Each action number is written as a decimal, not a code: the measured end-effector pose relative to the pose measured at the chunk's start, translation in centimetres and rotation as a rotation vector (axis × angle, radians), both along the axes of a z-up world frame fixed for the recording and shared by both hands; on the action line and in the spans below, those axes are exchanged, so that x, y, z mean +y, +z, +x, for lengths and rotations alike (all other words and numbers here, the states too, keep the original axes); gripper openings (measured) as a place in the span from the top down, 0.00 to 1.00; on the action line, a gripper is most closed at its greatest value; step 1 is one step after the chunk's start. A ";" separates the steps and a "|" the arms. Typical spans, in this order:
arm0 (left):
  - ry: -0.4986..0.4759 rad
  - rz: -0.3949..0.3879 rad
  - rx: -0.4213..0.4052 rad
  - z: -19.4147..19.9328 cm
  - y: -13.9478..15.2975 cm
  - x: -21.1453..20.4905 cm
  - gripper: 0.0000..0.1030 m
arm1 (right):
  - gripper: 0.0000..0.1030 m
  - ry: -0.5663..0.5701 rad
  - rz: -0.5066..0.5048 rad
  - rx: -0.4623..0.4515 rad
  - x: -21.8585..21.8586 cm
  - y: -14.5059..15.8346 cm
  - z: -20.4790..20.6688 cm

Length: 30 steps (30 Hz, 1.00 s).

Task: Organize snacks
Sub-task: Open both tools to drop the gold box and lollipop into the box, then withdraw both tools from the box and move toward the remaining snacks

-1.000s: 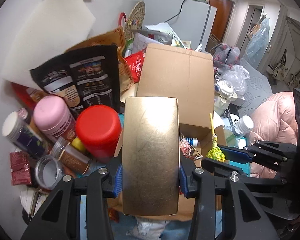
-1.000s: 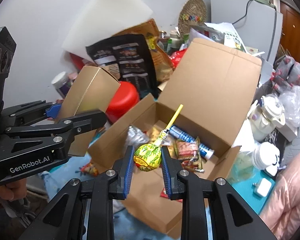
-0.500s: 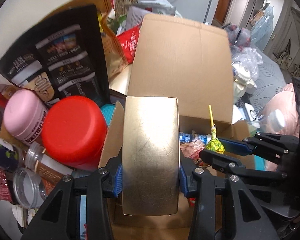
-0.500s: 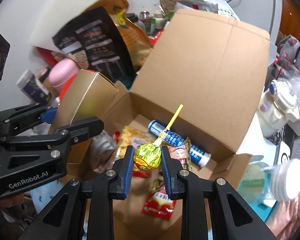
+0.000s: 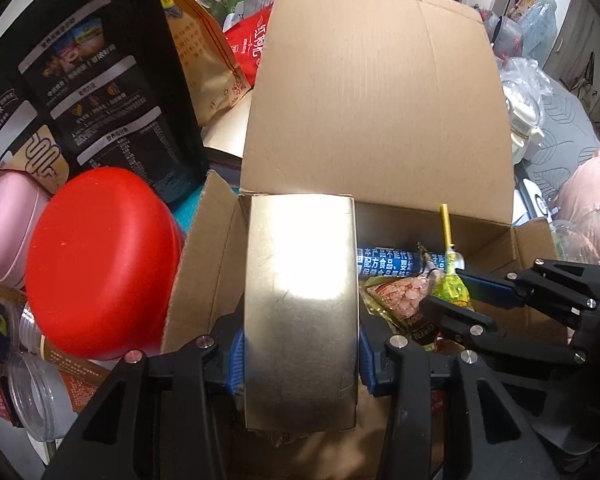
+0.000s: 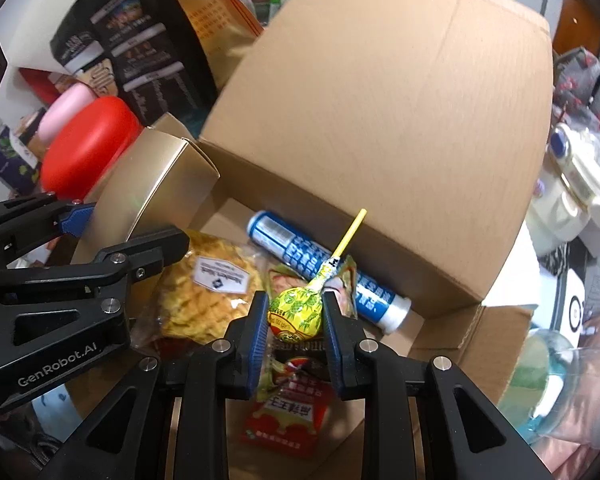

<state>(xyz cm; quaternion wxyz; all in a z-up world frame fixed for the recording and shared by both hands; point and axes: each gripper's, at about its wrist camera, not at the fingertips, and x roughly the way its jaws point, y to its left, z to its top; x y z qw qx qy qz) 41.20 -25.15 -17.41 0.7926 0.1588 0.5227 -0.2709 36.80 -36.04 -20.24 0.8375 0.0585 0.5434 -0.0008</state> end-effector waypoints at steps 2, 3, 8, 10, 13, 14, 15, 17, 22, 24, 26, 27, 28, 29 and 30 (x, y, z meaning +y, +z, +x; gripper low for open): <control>-0.003 0.005 -0.009 0.0 -0.1 -0.2 0.58 | 0.74 -0.008 -0.012 0.006 -0.1 -0.3 0.0; -0.003 0.008 -0.010 0.1 -0.2 -0.3 0.58 | 0.74 -0.009 -0.017 0.012 0.0 -0.5 0.2; 0.025 0.040 0.002 0.7 -0.5 -0.6 0.55 | 0.73 -0.013 -0.028 0.031 0.0 -0.8 0.6; 0.041 0.065 0.007 0.9 -0.8 -0.7 0.55 | 0.60 -0.020 -0.036 0.033 -0.1 -0.7 0.6; 0.054 0.075 0.019 1.1 -0.9 -0.6 0.55 | 0.54 -0.022 -0.046 0.027 0.1 -0.4 0.9; 0.057 0.080 0.019 1.1 -0.8 -0.6 0.54 | 0.52 -0.022 -0.051 0.028 0.1 -0.3 0.8; 0.058 0.085 0.018 1.1 -0.7 -0.6 0.52 | 0.48 -0.024 -0.056 0.029 0.2 -0.3 0.4; 0.062 0.094 0.012 1.0 -0.4 -0.5 0.35 | 0.47 -0.030 -0.061 0.027 0.2 0.2 0.2; 0.063 0.083 -0.015 0.3 1.1 -0.5 0.28 | 0.41 -0.045 -0.063 0.028 0.1 1.1 -0.3; 0.063 0.070 -0.019 0.0 2.0 -0.4 0.28 | 0.41 -0.049 -0.063 0.023 0.0 1.7 -0.6; 0.063 0.061 -0.027 -0.1 2.7 -0.3 0.28 | 0.41 -0.052 -0.060 0.015 -0.1 2.4 -1.1; 0.063 0.055 -0.034 -0.2 3.2 -0.2 0.28 | 0.41 -0.052 -0.061 0.008 0.2 2.7 -1.0; 0.062 0.048 -0.039 -0.3 3.7 -0.1 0.28 | 0.41 -0.052 -0.062 0.003 0.4 3.1 -0.9; 0.063 0.043 -0.044 -0.5 4.2 -0.1 0.28 | 0.41 -0.052 -0.064 -0.002 0.4 3.3 -1.1; 0.064 0.035 -0.052 -0.6 4.9 0.1 0.28 | 0.41 -0.053 -0.066 -0.010 0.4 3.8 -1.4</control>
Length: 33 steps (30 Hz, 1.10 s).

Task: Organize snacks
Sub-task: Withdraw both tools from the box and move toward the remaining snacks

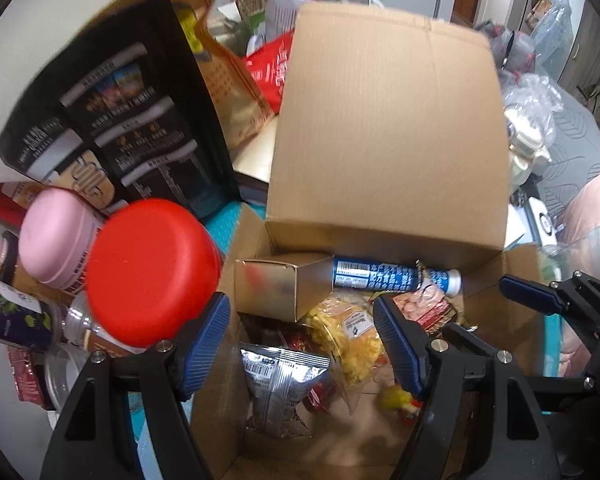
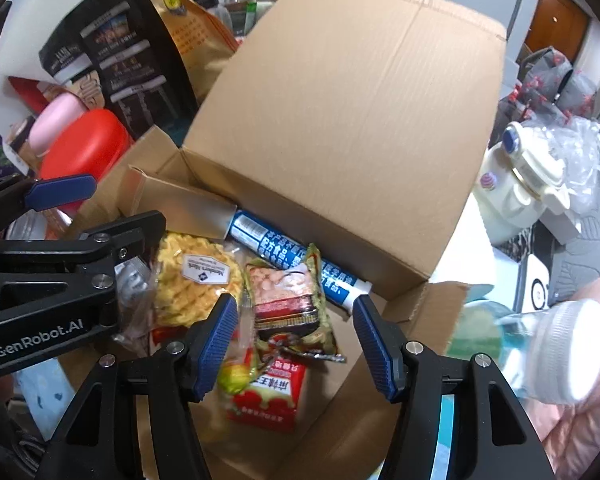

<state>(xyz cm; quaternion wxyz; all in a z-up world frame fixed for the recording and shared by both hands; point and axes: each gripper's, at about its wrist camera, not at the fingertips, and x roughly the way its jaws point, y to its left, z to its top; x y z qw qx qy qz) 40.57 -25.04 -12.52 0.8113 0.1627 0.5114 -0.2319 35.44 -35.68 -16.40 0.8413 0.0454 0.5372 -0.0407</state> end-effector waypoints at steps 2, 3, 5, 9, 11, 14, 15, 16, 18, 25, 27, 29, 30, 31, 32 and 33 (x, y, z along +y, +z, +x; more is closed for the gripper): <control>0.002 -0.012 -0.015 -0.3 1.1 0.3 0.28 | 0.41 0.001 -0.001 -0.014 -0.2 0.6 -0.5; 0.003 -0.017 -0.022 -0.5 1.7 0.5 0.28 | 0.41 0.002 -0.003 -0.022 -0.3 1.2 -0.8; 0.007 -0.027 -0.039 -0.9 2.9 0.9 0.28 | 0.41 0.003 -0.008 -0.043 -0.4 2.2 -1.1; 0.014 -0.048 -0.068 -1.6 5.2 1.6 0.28 | 0.41 0.006 -0.024 -0.082 0.2 4.5 -1.9; 0.021 -0.061 -0.083 -2.2 6.5 2.3 0.28 | 0.41 0.007 -0.030 -0.103 0.6 5.6 -2.4; 0.035 -0.080 -0.107 -2.8 8.1 3.2 0.28 | 0.41 0.013 -0.036 -0.132 1.2 7.4 -3.3; 0.040 -0.085 -0.117 -3.2 8.8 3.5 0.28 | 0.41 0.017 -0.038 -0.145 1.5 8.2 -3.7; 0.042 -0.090 -0.127 -3.6 9.4 3.8 0.28 | 0.41 0.020 -0.038 -0.151 1.7 8.7 -4.0; 0.047 -0.099 -0.148 -4.5 10.6 4.6 0.28 | 0.41 0.025 -0.039 -0.172 2.3 9.8 -4.8; 0.074 -0.126 -0.203 -7.5 13.9 7.3 0.28 | 0.41 0.057 -0.043 -0.233 4.4 12.9 -7.6; 0.079 -0.134 -0.216 -8.5 14.5 8.1 0.28 | 0.41 0.065 -0.042 -0.248 5.1 13.5 -8.6; 0.087 -0.141 -0.229 -9.7 15.2 8.9 0.28 | 0.41 0.074 -0.039 -0.259 5.6 14.1 -9.5; 0.089 -0.142 -0.235 -10.2 15.4 9.2 0.28 | 0.41 0.077 -0.038 -0.266 5.9 14.3 -10.0; 0.092 -0.143 -0.240 -10.8 15.7 9.5 0.28 | 0.41 0.081 -0.037 -0.271 6.1 14.5 -10.5; 0.094 -0.144 -0.249 -11.4 16.0 9.8 0.28 | 0.41 0.084 -0.036 -0.276 6.3 14.6 -10.9; 0.097 -0.145 -0.257 -12.0 16.1 10.1 0.28 | 0.41 0.089 -0.033 -0.280 6.7 14.8 -11.5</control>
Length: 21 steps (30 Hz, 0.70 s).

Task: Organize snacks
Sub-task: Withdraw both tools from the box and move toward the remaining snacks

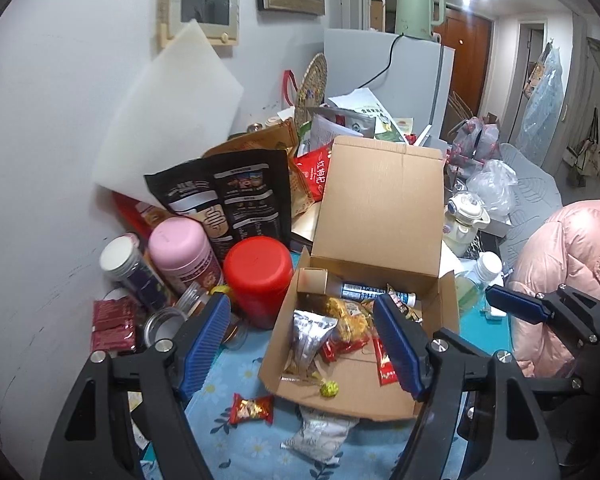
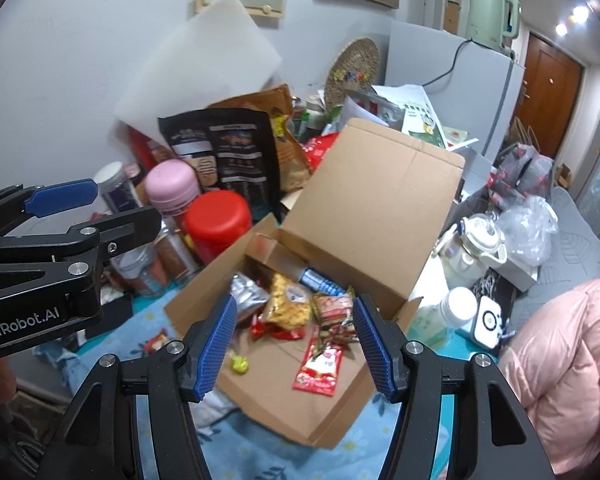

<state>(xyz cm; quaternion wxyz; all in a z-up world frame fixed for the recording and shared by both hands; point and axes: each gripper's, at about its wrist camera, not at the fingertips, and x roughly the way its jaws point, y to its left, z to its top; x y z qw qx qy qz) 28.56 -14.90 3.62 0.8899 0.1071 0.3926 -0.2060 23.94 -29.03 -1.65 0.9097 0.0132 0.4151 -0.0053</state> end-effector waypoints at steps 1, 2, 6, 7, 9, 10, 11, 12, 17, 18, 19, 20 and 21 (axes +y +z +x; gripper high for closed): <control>0.005 -0.001 -0.007 -0.5 0.1 0.3 0.28 | 0.41 0.004 0.001 -0.001 0.2 0.1 -0.4; 0.013 -0.002 -0.014 -1.2 0.3 0.7 0.28 | 0.41 0.009 0.002 -0.002 0.5 0.1 -0.8; 0.033 -0.015 -0.020 -3.7 0.6 2.1 0.28 | 0.41 0.032 0.006 -0.008 1.6 0.3 -3.2; 0.036 -0.016 -0.019 -4.2 0.6 2.4 0.28 | 0.41 0.035 0.007 -0.007 1.8 0.2 -3.6; 0.041 -0.009 -0.021 -5.5 0.6 3.0 0.28 | 0.41 0.044 0.014 -0.008 2.3 0.1 -4.8; 0.045 -0.007 -0.024 -6.1 0.6 3.2 0.28 | 0.41 0.047 0.016 -0.007 2.4 0.0 -5.3; 0.051 -0.005 -0.028 -6.8 0.6 3.6 0.28 | 0.41 0.051 0.018 -0.006 2.6 -0.1 -5.7; 0.056 -0.004 -0.028 -7.4 0.6 3.8 0.28 | 0.41 0.057 0.021 -0.004 2.9 -0.3 -6.4; 0.103 -0.001 -0.023 -10.7 -0.2 5.2 0.28 | 0.41 0.078 0.037 -0.006 3.7 -1.0 -9.3; 0.112 0.003 -0.024 -11.1 -0.4 5.3 0.28 | 0.41 0.082 0.040 -0.007 3.8 -1.2 -10.1; 0.120 0.007 -0.025 -11.8 -0.7 5.6 0.28 | 0.41 0.084 0.041 -0.005 3.9 -1.4 -10.5; 0.125 0.010 -0.022 -12.3 -1.0 5.8 0.28 | 0.41 0.084 0.042 -0.002 3.9 -1.6 -11.1; 0.133 0.011 -0.017 -12.7 -1.3 6.0 0.28 | 0.41 0.086 0.043 0.000 4.0 -1.8 -11.6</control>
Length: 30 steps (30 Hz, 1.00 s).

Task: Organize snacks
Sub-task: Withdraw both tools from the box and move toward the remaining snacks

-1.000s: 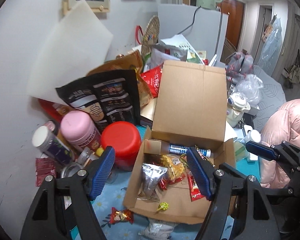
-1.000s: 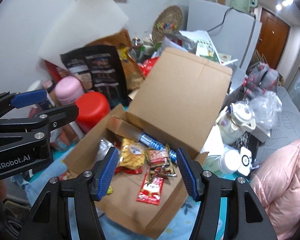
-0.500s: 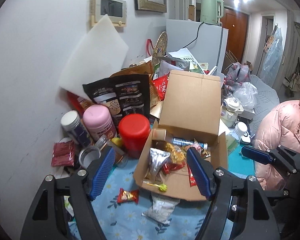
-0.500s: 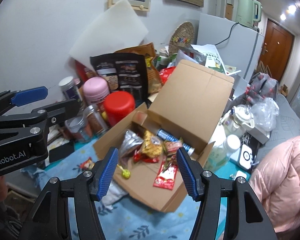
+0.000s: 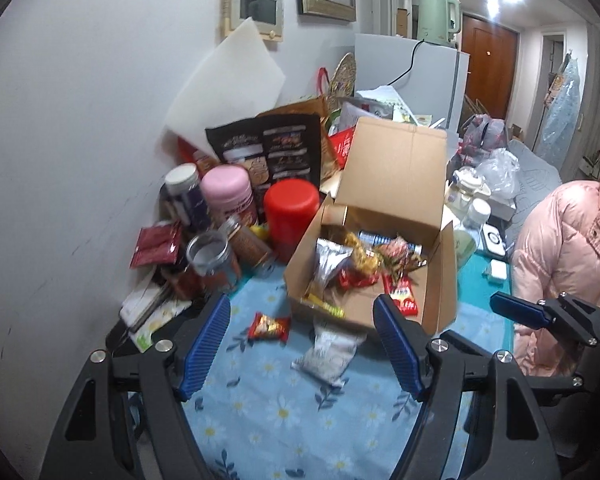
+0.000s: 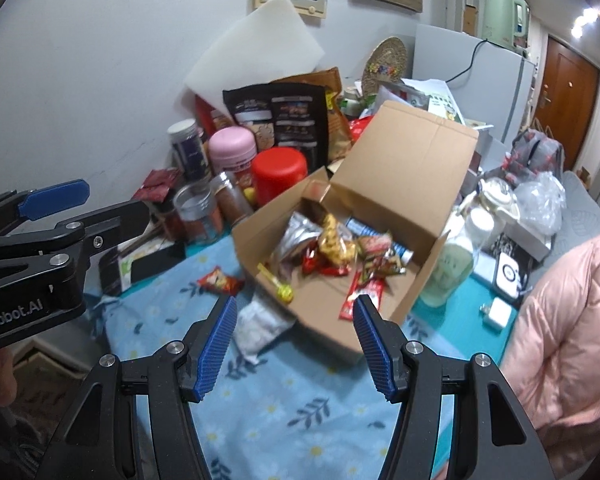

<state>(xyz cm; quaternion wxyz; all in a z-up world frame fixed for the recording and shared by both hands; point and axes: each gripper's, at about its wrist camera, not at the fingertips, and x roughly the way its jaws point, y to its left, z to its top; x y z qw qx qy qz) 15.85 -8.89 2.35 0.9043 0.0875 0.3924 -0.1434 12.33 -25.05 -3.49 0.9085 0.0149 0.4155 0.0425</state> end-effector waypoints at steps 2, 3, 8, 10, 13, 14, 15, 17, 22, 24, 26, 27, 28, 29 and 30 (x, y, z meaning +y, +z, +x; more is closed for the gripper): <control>0.018 -0.013 0.003 -1.2 -0.4 0.6 0.28 | 0.41 0.007 0.010 0.005 0.1 -0.4 -1.0; 0.026 -0.018 0.001 -1.7 -0.4 0.9 0.28 | 0.41 0.009 0.020 0.009 0.1 -0.7 -1.5; 0.062 -0.032 0.009 -4.0 -1.5 2.0 0.28 | 0.41 0.011 0.041 0.027 0.0 -1.9 -3.3; 0.065 -0.029 0.022 -4.6 -2.3 2.2 0.28 | 0.41 0.014 0.034 0.038 0.1 -2.6 -3.7; 0.058 -0.022 0.052 -4.8 -3.7 2.4 0.28 | 0.40 0.013 0.025 0.072 0.3 -3.9 -4.0; 0.054 -0.022 0.061 -4.8 -4.2 2.4 0.28 | 0.40 0.012 0.025 0.088 0.5 -4.4 -3.9; 0.051 -0.022 0.067 -4.7 -4.7 2.5 0.28 | 0.40 0.011 0.024 0.098 0.5 -4.7 -3.9; 0.047 -0.024 0.078 -4.4 -5.5 2.6 0.28 | 0.40 0.005 0.020 0.117 0.7 -5.5 -3.4; 0.035 -0.009 0.109 -2.6 -8.2 3.1 0.28 | 0.35 -0.002 0.004 0.162 1.5 -8.0 -1.6; 0.033 0.002 0.132 -1.6 -9.5 3.3 0.28 | 0.35 -0.007 0.007 0.182 1.7 -9.0 -0.8; 0.039 0.008 0.160 -0.5 -10.8 3.6 0.28 | 0.35 -0.014 0.019 0.204 1.8 -10.0 0.0; 0.042 0.006 0.172 0.0 -11.4 3.8 0.28 | 0.35 -0.017 0.026 0.214 1.8 -10.6 0.4; 0.047 0.002 0.183 0.4 -11.9 4.0 0.28 | 0.35 -0.021 0.033 0.226 1.9 -11.2 0.9; 0.052 -0.002 0.195 0.9 -12.5 4.1 0.28 | 0.35 -0.023 0.037 0.235 1.8 -11.6 1.2; 0.056 -0.006 0.208 1.5 -13.2 4.3 0.28 | 0.35 -0.028 0.044 0.248 1.8 -12.3 1.7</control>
